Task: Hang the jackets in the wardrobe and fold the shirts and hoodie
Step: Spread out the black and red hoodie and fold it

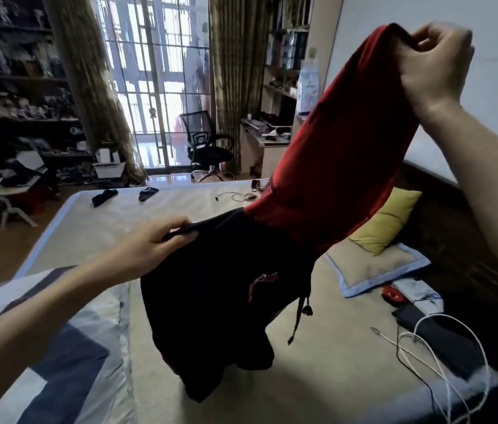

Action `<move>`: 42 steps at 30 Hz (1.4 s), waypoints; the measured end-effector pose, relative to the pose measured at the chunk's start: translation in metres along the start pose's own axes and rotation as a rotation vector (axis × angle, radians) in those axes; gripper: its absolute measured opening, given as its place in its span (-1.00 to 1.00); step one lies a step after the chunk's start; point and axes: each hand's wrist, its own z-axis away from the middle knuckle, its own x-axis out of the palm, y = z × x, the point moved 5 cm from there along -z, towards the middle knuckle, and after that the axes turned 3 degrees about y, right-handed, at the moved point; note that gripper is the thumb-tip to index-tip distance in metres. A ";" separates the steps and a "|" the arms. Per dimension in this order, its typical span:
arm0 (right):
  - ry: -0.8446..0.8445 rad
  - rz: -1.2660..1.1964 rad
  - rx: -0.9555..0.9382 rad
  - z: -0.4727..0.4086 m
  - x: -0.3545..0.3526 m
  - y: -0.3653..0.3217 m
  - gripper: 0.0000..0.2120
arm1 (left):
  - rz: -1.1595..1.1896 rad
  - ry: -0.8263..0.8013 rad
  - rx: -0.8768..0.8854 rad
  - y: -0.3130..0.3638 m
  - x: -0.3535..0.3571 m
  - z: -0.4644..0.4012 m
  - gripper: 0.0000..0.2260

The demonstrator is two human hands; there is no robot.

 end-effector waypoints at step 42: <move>-1.309 0.402 0.506 0.539 0.485 0.602 -0.53 | 0.230 0.079 -0.955 -0.589 0.420 -0.063 -0.83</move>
